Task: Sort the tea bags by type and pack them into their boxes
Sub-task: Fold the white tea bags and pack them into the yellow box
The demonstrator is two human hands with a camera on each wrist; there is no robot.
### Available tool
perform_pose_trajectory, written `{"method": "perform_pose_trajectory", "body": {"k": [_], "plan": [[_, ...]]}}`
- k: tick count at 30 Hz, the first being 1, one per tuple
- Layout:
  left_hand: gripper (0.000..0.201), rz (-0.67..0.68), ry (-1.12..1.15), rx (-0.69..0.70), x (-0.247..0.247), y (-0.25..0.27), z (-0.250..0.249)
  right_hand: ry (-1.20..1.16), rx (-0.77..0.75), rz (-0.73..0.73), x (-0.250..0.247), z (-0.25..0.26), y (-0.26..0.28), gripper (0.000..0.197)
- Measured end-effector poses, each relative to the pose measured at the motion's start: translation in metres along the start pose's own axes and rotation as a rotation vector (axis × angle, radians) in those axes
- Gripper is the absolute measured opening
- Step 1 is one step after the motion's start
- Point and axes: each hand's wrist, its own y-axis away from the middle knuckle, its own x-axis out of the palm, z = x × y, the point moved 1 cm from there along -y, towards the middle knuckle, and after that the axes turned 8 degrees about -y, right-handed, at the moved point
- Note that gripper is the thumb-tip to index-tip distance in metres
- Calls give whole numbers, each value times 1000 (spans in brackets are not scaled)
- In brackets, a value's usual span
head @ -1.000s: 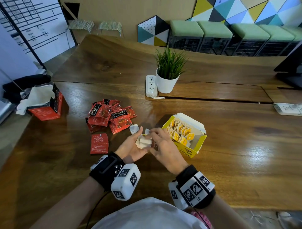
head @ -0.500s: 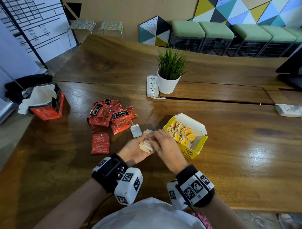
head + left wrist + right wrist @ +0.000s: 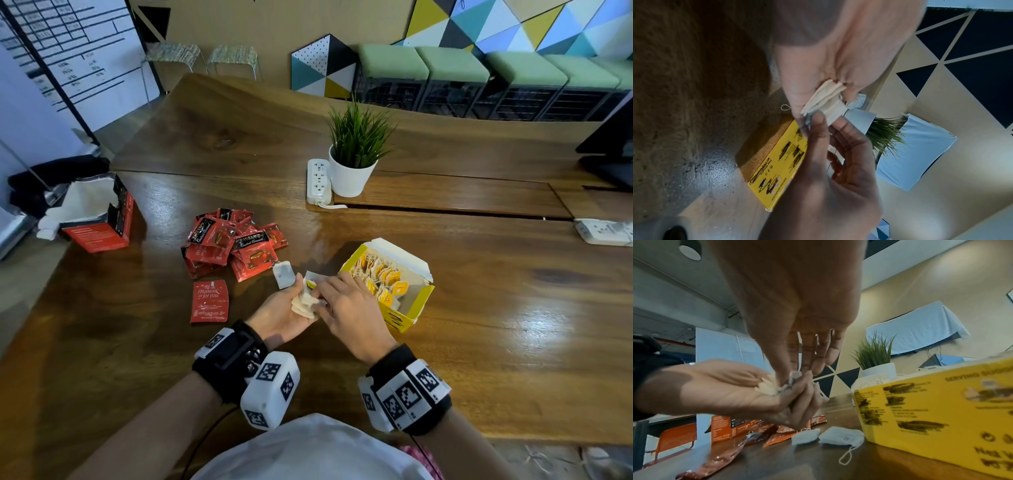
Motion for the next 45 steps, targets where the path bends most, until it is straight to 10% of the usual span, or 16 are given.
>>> {"method": "perform_pose_trajectory", "body": {"k": [9, 20, 24, 28, 36, 45], "plan": [[36, 56, -130, -1, 10, 5, -1, -110, 52, -52, 3, 7, 1, 17], [27, 155, -350, 47, 2, 17, -15, -848, 205, -68, -38, -22, 14, 25], [87, 278, -589, -6, 9, 22, -12, -755, 253, 242, -44, -35, 8, 64], [114, 269, -976, 20, 22, 21, -10, -675, 212, 351, -43, -37, 5, 54], [119, 273, -1402, 65, 34, 22, -16, -863, 185, 381, -48, -35, 13, 34], [95, 161, -1389, 191, 49, 4, -38, -350, 168, 214, -85, -86, 5, 29]]}}
